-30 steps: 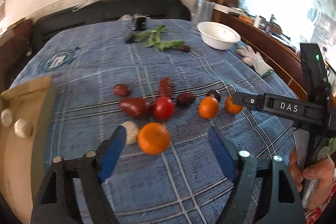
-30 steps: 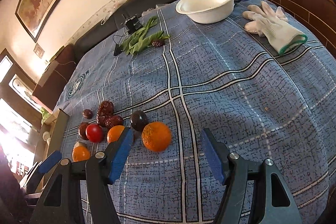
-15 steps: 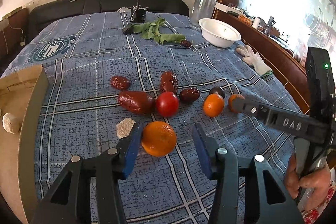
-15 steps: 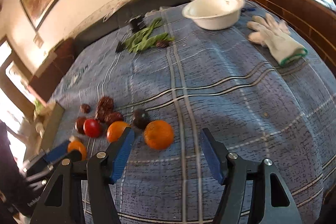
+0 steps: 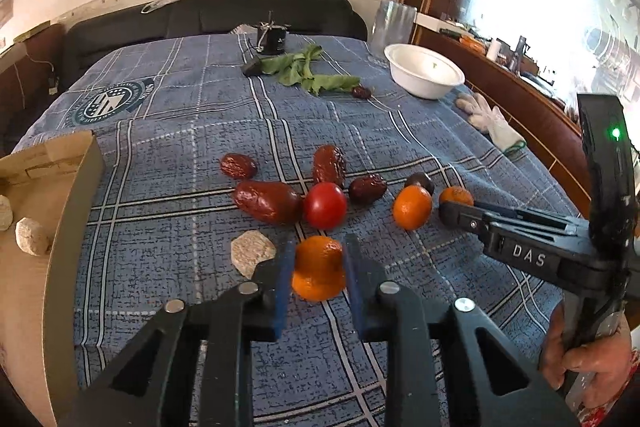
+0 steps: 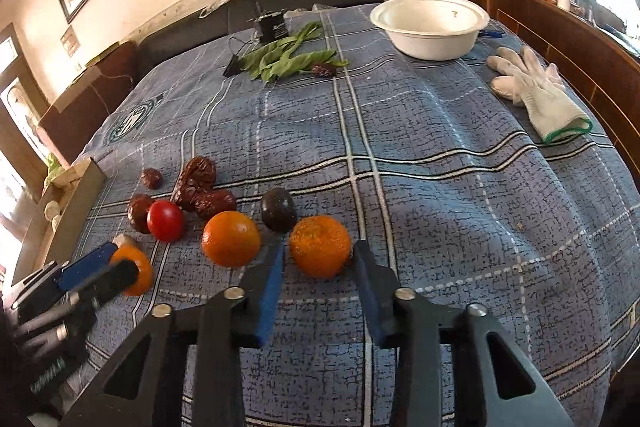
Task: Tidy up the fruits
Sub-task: 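Grasp a mandarin orange with the left tool while the right tool grasps another orange, then carry both oranges into the cardboard tray and open both tools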
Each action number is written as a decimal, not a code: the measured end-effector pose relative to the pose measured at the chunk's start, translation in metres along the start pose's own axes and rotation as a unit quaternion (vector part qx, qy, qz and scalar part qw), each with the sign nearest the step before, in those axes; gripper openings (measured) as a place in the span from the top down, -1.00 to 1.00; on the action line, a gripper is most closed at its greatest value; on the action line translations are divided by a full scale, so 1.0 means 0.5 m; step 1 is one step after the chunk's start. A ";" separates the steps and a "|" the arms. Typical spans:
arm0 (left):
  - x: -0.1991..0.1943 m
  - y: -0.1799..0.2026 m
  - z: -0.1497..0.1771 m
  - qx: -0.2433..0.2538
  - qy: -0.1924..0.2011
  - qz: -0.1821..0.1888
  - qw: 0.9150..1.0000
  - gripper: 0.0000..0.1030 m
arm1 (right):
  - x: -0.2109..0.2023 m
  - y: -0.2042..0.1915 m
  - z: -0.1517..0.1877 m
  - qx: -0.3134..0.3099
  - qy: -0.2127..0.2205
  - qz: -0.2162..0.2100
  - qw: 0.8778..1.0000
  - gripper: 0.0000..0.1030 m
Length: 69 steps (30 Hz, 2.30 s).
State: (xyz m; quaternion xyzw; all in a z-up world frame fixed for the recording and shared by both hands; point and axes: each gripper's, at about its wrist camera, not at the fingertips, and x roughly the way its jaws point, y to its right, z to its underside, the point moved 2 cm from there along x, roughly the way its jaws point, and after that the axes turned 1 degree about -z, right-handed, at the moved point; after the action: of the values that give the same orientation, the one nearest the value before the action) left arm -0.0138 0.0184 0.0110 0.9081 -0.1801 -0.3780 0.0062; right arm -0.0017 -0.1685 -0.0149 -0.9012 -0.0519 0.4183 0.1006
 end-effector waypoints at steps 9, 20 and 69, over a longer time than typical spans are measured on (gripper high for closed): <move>-0.003 0.002 0.000 0.003 0.003 0.010 1.000 0.60 | -0.019 0.002 0.009 0.006 0.014 -0.005 1.000 0.40; 0.007 0.017 0.009 0.025 -0.019 -0.017 0.999 0.46 | -0.037 -0.008 0.015 -0.001 0.029 0.007 1.000 0.40; -0.240 -0.569 0.017 -0.222 -0.003 -0.116 0.968 0.17 | 0.086 -0.671 0.049 -0.201 -0.082 -0.178 0.960 0.33</move>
State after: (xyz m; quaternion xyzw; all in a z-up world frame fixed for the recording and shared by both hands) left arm -0.0058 0.3251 0.0454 0.8975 0.0147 -0.4096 0.1631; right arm 0.0042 0.1694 0.0131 -0.8416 -0.3023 0.4474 -0.0141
